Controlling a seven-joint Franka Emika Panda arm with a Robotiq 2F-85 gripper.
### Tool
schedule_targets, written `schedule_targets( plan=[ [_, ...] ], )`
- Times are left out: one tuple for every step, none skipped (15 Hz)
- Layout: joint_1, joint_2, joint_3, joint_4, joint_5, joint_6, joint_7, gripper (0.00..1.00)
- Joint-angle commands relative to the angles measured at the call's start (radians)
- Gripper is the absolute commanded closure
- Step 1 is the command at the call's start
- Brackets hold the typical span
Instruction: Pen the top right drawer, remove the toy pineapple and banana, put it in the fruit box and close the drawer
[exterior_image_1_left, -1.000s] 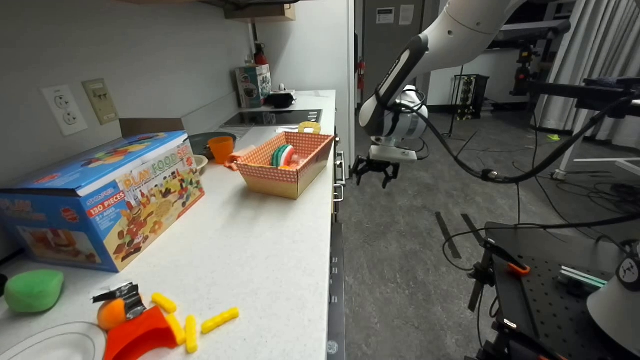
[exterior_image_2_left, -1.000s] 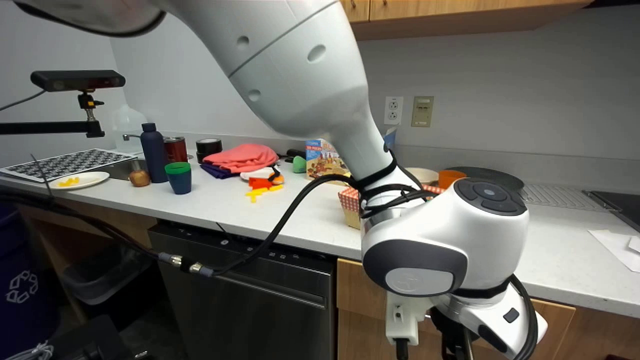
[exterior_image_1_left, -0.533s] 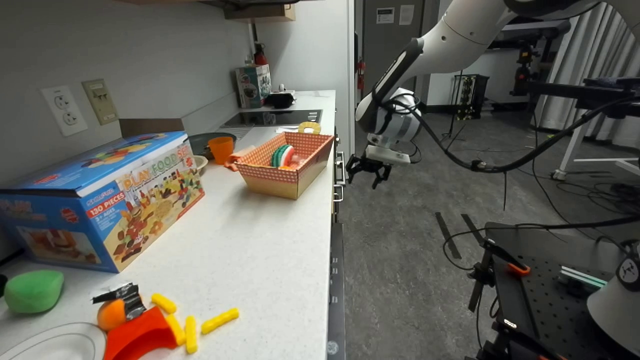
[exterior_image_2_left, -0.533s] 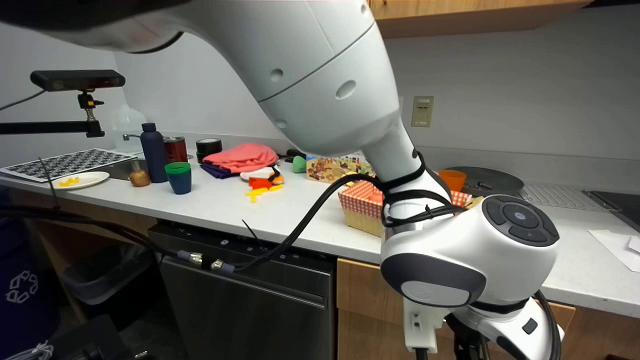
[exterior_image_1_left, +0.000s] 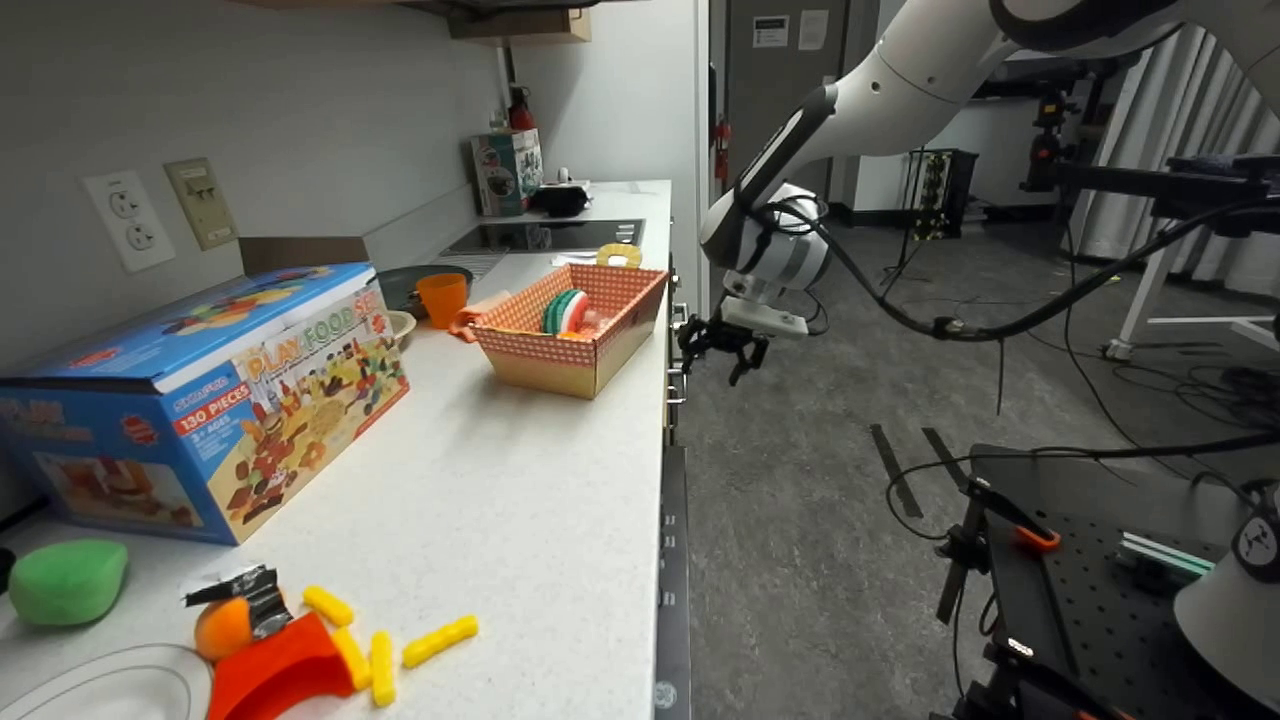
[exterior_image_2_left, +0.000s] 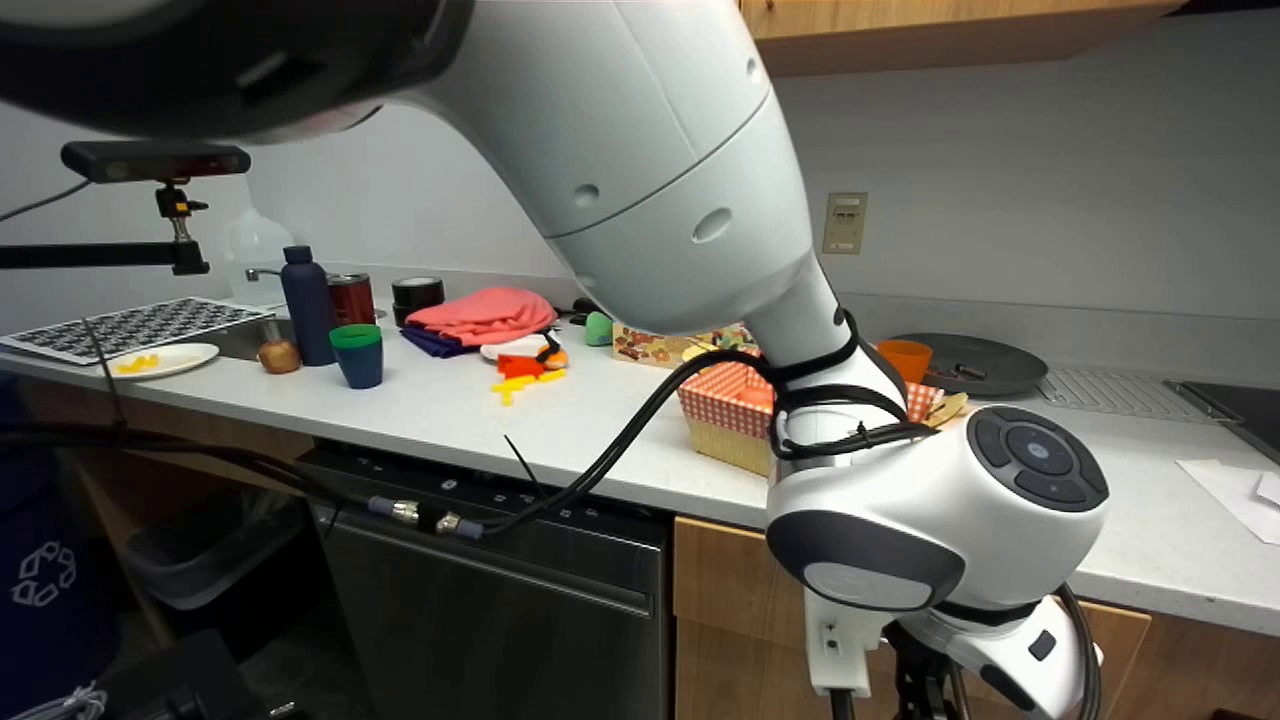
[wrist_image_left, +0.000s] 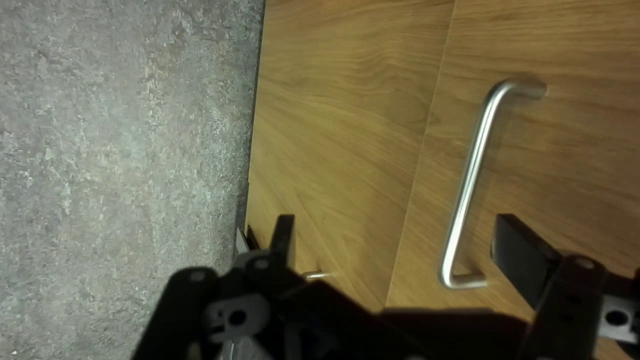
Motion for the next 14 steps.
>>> schedule_targets(
  plan=[
    [-0.001,0.054,0.002,0.068,0.022,-0.031,-0.026,0.00],
    [0.000,0.065,-0.001,0.078,0.020,-0.034,-0.021,0.00],
    [0.000,0.074,-0.002,0.087,0.018,-0.035,-0.019,0.00],
    [0.001,0.084,-0.004,0.097,0.016,-0.040,-0.013,0.00],
    [0.000,0.093,-0.005,0.105,0.015,-0.043,-0.012,0.00],
    [0.000,0.100,-0.005,0.114,0.014,-0.047,-0.012,0.00],
    [0.004,0.106,-0.011,0.122,0.011,-0.051,-0.005,0.00],
    [0.016,0.110,-0.027,0.123,0.002,-0.049,0.012,0.00],
    [0.021,0.111,-0.040,0.123,-0.006,-0.060,0.024,0.00],
    [0.027,0.114,-0.053,0.125,-0.013,-0.070,0.038,0.00],
    [0.035,0.116,-0.071,0.123,-0.020,-0.081,0.056,0.00],
    [0.045,0.116,-0.090,0.120,-0.028,-0.096,0.077,0.00],
    [0.053,0.114,-0.111,0.112,-0.033,-0.099,0.095,0.00],
    [0.061,0.111,-0.130,0.105,-0.039,-0.101,0.112,0.00]
  ],
)
